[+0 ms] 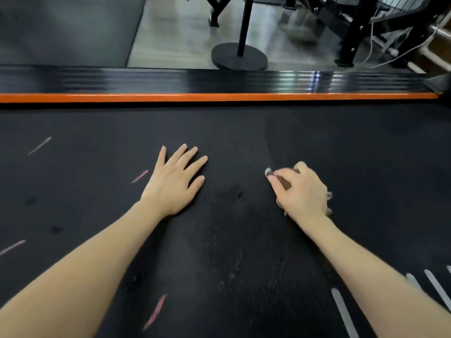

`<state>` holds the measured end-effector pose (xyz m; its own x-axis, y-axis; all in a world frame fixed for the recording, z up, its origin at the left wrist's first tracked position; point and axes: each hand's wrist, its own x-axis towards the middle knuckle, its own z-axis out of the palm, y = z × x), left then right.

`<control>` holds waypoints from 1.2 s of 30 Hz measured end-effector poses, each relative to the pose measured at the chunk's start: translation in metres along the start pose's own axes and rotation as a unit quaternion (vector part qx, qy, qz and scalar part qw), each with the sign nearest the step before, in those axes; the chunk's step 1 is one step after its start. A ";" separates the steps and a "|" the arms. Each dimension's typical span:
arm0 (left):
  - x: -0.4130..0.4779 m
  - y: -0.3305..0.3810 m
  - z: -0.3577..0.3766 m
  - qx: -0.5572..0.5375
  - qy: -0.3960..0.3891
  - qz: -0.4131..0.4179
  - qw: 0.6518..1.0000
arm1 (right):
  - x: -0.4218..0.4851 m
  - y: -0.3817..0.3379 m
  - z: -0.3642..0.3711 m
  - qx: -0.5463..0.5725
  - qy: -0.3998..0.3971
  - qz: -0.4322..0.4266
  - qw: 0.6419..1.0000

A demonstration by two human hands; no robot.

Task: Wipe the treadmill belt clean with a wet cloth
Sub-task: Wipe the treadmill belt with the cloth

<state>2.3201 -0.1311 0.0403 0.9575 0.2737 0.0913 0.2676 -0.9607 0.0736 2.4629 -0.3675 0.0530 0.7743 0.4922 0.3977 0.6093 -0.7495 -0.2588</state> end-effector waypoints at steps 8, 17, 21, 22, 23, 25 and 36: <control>0.003 -0.006 0.008 -0.038 0.042 -0.039 0.998 | 0.081 -0.037 0.048 0.006 -0.013 -0.004 1.000; 0.002 -0.005 0.007 -0.008 0.058 -0.048 0.997 | 0.058 -0.034 0.040 0.063 -0.010 -0.138 0.988; 0.004 -0.004 0.007 0.001 0.059 -0.063 0.996 | 0.111 -0.038 0.062 0.013 -0.010 0.066 0.998; 0.004 -0.004 0.007 0.001 0.057 -0.065 0.996 | 0.104 -0.050 0.061 0.017 -0.012 0.055 0.998; 0.004 -0.003 0.007 0.000 0.054 -0.066 0.996 | 0.091 -0.063 0.059 0.033 -0.008 0.012 0.999; 0.004 -0.003 0.005 0.000 0.051 -0.074 0.996 | 0.054 -0.087 0.055 0.100 -0.045 -0.108 0.988; 0.004 0.000 0.004 0.011 0.049 -0.082 0.995 | 0.122 -0.083 0.079 0.045 -0.035 0.045 0.997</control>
<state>2.3245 -0.1299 0.0368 0.8865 0.4282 0.1755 0.4219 -0.9037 0.0738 2.5203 -0.2104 0.0530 0.8349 0.4569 0.3070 0.5470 -0.7505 -0.3708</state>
